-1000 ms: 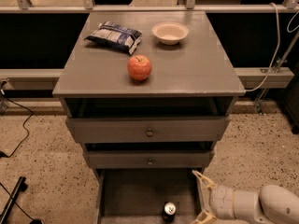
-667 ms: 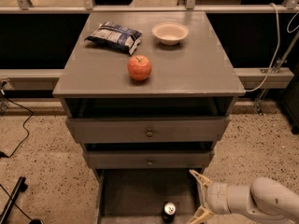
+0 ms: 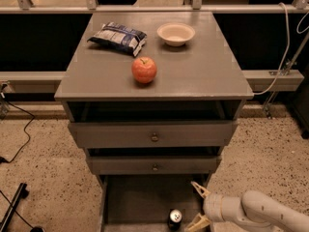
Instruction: Pick pepsi can from bottom drawer and place on counter
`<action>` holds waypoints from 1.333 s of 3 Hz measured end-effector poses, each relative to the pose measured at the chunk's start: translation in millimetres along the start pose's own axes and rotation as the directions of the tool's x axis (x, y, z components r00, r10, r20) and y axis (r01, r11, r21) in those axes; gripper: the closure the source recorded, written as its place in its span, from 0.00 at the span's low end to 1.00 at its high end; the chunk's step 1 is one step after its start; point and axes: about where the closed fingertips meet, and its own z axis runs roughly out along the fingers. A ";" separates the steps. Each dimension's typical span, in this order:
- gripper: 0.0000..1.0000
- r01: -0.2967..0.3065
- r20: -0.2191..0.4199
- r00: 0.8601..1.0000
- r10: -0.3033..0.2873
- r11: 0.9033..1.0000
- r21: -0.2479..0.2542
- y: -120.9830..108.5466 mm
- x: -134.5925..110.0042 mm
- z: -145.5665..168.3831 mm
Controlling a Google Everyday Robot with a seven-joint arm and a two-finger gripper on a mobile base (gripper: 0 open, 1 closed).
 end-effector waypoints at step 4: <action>0.00 -0.067 0.115 0.991 0.073 0.996 -0.056 31.2 80.9 98.0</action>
Offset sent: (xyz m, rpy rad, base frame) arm -0.0064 -0.0055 -0.1266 0.1042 -0.0008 -0.0640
